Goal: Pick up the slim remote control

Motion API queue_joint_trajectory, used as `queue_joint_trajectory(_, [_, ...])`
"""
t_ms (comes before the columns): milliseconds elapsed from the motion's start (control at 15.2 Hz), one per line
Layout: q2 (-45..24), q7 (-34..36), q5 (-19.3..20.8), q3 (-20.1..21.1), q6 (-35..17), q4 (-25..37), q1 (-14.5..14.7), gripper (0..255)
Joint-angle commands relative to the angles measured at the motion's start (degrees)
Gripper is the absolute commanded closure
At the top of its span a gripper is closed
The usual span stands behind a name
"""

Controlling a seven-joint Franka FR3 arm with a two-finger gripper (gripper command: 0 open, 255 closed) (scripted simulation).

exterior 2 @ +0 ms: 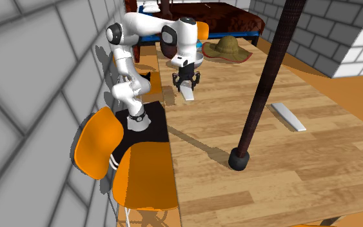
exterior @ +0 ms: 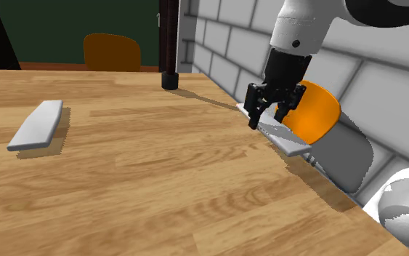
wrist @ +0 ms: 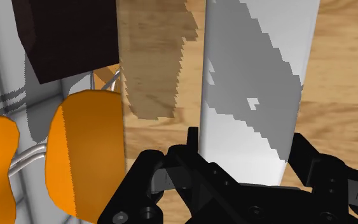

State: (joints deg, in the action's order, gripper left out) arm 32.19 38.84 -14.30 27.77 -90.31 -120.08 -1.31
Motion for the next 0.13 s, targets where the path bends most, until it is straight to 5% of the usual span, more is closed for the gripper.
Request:
queue_joint_trajectory(0, [-0.1,0.0,0.1,-0.2,0.9,1.0,-0.1,255])
queue_joint_trajectory(66, [-0.1,0.0,0.1,-0.2,0.9,1.0,-0.1,255])
